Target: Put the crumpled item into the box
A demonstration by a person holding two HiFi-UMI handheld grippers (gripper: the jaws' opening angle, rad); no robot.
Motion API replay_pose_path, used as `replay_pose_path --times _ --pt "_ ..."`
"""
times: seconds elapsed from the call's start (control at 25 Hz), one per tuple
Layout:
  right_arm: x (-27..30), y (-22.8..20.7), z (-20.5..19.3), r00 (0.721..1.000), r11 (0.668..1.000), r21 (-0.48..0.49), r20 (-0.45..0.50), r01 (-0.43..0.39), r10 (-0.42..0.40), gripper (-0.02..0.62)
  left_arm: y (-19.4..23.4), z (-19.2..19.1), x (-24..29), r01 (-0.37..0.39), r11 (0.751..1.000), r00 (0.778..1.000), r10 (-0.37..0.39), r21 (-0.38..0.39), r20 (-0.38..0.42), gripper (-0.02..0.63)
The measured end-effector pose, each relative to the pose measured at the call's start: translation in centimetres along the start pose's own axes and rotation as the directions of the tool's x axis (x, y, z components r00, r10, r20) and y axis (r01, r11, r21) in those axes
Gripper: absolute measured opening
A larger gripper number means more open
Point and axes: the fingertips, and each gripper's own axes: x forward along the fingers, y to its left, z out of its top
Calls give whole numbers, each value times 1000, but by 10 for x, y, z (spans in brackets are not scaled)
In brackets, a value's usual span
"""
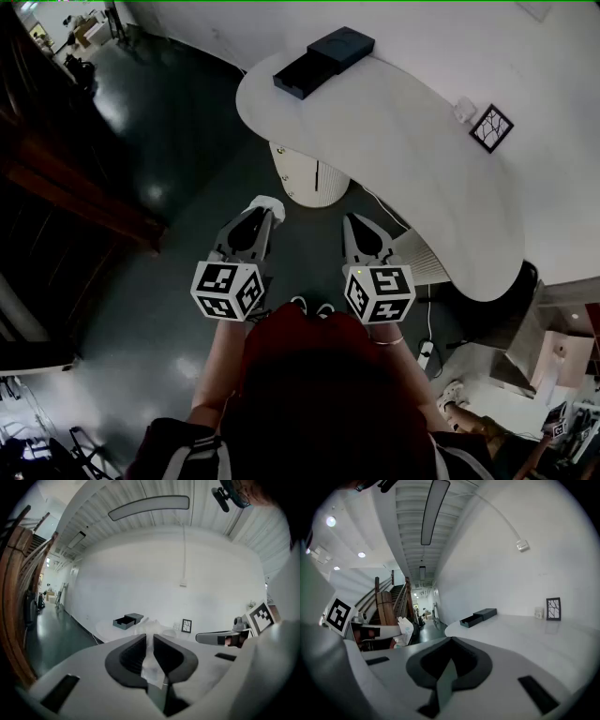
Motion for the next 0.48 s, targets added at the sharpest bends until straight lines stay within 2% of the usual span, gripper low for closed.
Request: replay_pose_path --times 0.28,0.48 --pt "-6 -18 -1 1000 1000 24 15 -3 2 14 -12 -7 3 -23 999 1000 23 -29 11 63" --pt "-7 -28 3 999 999 38 33 5 -6 15 -13 -7 8 -36 999 999 36 -18 7 63"
